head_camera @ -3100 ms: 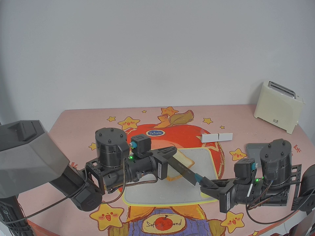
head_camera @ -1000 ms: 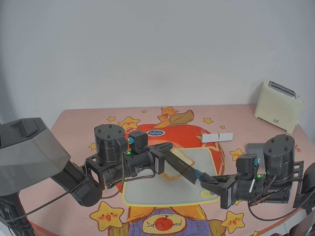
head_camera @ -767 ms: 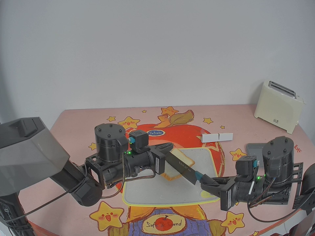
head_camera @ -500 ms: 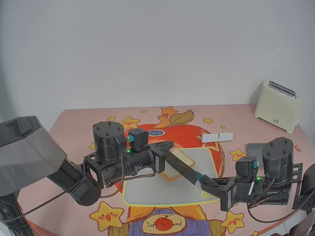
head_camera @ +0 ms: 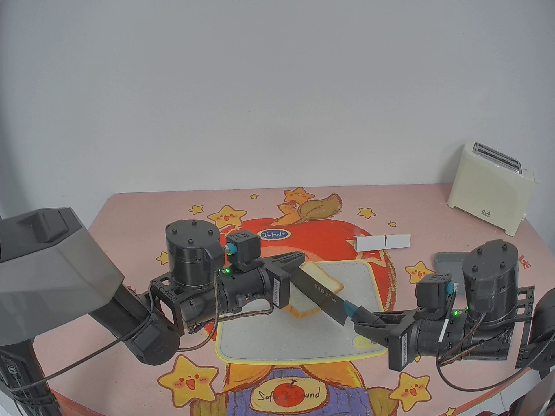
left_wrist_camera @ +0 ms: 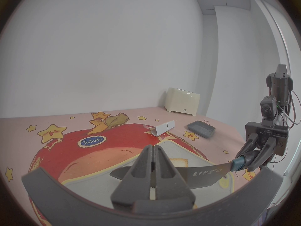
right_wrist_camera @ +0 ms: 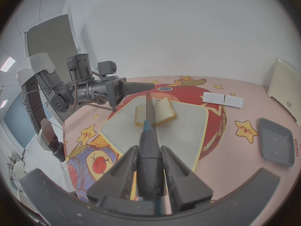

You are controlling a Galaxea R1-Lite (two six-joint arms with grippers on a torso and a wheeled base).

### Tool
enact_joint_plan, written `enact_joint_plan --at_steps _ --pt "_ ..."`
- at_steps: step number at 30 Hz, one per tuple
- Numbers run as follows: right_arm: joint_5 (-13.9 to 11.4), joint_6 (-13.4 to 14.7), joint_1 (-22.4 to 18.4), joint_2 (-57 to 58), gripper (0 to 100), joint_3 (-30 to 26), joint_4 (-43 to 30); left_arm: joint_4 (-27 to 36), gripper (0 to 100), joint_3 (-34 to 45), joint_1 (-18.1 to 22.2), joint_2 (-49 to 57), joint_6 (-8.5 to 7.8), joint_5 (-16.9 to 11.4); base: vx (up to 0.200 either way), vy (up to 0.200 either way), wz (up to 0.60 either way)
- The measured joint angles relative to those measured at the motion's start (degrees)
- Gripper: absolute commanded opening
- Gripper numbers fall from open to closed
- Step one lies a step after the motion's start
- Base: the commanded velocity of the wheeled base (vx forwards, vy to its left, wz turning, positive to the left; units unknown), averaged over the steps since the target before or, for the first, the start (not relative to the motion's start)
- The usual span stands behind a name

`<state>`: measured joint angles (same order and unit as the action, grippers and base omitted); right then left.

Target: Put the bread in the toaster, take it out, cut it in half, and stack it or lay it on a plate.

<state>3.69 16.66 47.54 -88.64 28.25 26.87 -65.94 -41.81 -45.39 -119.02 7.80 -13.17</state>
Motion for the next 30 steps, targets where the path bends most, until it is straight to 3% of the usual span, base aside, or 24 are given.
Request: enact_joint_plan --at_steps 30 --pt "-0.04 0.0 -0.28 -0.23 0 -0.55 -0.66 0.61 0 -1.95 -0.23 -0.26 -0.09 -0.05 0.0 0.0 0.0"
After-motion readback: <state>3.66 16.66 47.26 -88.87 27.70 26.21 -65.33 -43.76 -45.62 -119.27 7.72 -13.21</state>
